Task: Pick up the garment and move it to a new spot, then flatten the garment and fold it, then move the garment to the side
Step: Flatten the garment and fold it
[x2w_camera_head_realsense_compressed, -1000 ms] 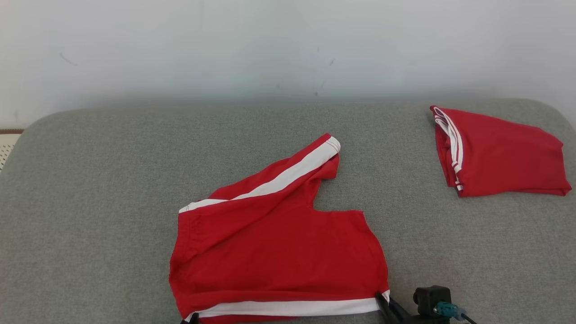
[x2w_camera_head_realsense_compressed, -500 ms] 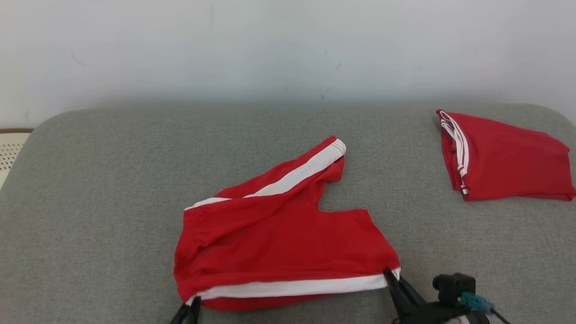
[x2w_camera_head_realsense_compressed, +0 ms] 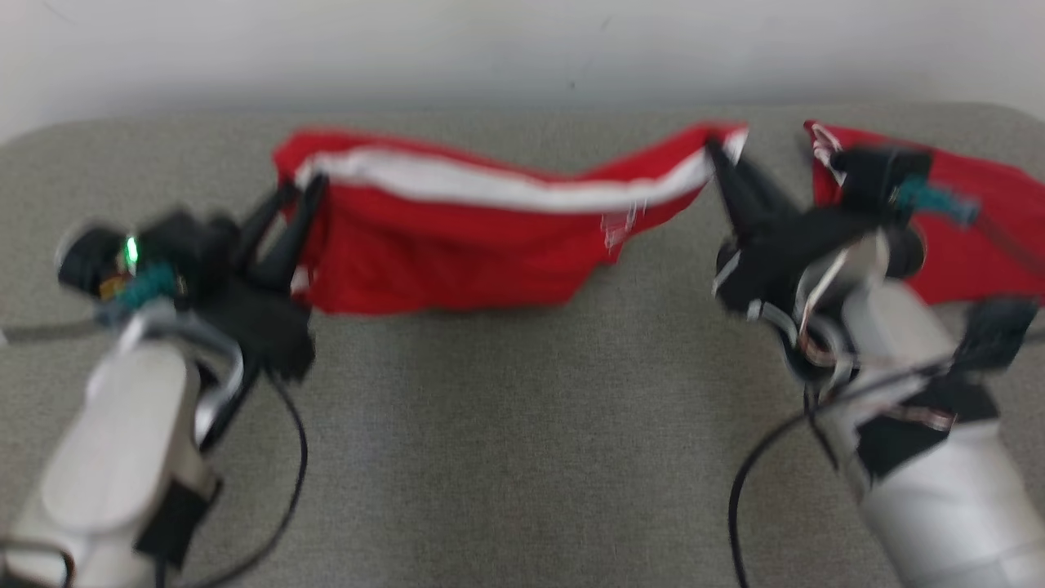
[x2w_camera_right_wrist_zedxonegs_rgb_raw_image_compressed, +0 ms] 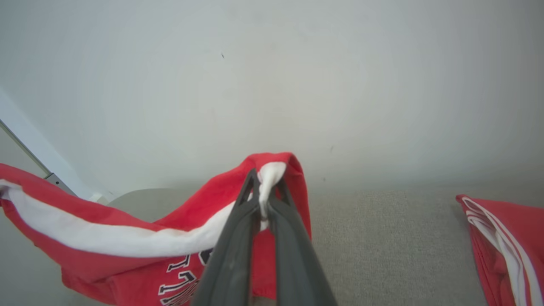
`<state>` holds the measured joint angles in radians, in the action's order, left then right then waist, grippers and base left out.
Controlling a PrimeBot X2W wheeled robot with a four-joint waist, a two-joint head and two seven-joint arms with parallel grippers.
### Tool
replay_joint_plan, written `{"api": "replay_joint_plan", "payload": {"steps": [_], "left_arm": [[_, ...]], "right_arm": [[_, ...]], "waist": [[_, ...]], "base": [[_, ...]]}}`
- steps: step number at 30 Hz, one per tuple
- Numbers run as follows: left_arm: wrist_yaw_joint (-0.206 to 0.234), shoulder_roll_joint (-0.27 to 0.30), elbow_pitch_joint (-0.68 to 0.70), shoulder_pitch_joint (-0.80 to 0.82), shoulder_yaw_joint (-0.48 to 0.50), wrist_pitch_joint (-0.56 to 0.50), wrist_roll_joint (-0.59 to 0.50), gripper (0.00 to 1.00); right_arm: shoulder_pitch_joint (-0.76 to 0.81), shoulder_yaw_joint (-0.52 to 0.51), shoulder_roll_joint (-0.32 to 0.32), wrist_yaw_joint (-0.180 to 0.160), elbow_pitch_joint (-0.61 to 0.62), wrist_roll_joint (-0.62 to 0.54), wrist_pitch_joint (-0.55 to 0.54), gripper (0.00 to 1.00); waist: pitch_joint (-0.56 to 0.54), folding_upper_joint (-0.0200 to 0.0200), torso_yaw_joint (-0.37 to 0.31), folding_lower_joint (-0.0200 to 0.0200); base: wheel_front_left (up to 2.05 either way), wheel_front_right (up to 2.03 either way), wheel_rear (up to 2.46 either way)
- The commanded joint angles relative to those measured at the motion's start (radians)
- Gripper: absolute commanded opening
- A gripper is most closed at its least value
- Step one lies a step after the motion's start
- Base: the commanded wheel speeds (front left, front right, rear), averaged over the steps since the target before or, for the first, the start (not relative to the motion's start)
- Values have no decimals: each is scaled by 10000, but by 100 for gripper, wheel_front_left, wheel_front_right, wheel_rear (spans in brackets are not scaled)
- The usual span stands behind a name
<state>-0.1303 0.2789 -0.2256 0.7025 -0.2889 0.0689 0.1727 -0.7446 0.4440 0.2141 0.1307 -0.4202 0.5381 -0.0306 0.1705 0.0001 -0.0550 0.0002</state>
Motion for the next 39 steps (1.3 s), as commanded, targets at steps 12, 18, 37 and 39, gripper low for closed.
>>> {"api": "replay_joint_plan", "payload": {"steps": [12,18,37,39], "left_arm": [[11,379,-3448,7458,-2382,-498,2452,0],[10,15,-4993,9383,-3013,2,2958,0],[10,-13,-5929,9283,-4111,1913,4111,0],[10,91,-5583,8707,-4053,1946,4200,0]], "right_arm": [[-7051,-765,-96,2,-3392,868,-194,0],[-9118,-962,-101,2,-4999,494,437,0],[-8801,943,-30,2,-4830,1436,1664,0],[-8225,1303,88,2,-4389,1786,1651,0]], "waist": [[2583,-1,247,-2],[2631,-1,243,-2],[3294,-1,485,-2],[3172,-1,441,-2]], "base": [[0,0,0],[0,0,0],[0,0,0],[0,0,0]]}}
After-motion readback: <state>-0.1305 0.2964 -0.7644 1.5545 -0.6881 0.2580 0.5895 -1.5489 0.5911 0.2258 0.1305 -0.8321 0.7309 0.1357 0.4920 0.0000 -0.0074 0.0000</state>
